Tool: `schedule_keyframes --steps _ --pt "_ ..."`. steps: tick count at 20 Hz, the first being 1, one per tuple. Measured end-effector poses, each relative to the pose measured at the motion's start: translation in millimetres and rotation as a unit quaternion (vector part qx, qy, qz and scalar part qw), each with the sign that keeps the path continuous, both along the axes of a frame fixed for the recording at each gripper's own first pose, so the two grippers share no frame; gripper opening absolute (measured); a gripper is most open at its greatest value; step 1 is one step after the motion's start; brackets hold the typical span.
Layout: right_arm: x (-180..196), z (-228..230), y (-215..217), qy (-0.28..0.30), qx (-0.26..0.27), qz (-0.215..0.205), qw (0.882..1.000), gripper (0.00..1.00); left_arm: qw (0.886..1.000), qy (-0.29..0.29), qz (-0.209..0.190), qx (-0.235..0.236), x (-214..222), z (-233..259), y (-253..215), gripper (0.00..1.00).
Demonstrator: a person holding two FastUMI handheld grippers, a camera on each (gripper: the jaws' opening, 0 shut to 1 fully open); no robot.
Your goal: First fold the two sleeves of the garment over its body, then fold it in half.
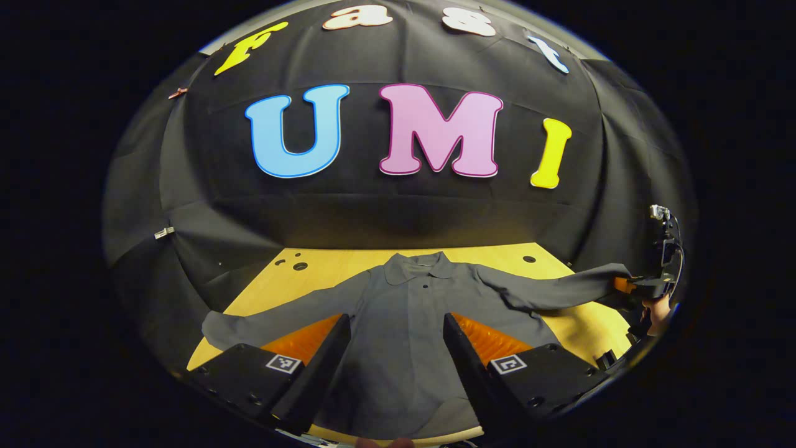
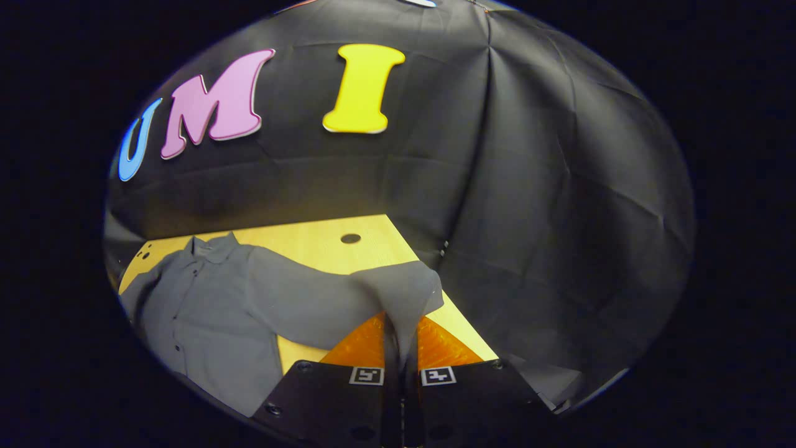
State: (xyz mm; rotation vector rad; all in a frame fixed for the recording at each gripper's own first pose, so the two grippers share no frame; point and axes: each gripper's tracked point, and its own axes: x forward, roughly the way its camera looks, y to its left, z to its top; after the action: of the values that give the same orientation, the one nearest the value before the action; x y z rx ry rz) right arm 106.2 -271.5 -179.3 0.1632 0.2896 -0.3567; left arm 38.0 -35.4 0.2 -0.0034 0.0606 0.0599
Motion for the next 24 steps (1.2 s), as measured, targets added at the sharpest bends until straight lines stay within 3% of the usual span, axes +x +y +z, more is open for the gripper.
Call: schedule_keyframes --steps 7,13,18,24 --pt "4.8 92.4 94.5 -0.078 -0.028 0.044 0.996 0.07 1.000 -0.009 0.002 -0.010 -13.5 -6.7 67.2 0.95" --pt "19.2 143.8 204.4 -0.131 -0.029 0.129 0.982 0.07 0.999 -0.008 0.030 -0.009 -21.6 -22.3 136.3 0.95" --pt "40.2 147.0 300.4 -0.131 -0.039 0.205 0.969 0.07 0.998 -0.005 0.059 -0.015 -21.9 -38.2 194.0 0.95" --pt "76.8 103.0 392.7 -0.086 -0.063 0.272 0.956 0.07 0.994 0.012 0.102 -0.026 -16.2 -72.0 263.3 0.95"
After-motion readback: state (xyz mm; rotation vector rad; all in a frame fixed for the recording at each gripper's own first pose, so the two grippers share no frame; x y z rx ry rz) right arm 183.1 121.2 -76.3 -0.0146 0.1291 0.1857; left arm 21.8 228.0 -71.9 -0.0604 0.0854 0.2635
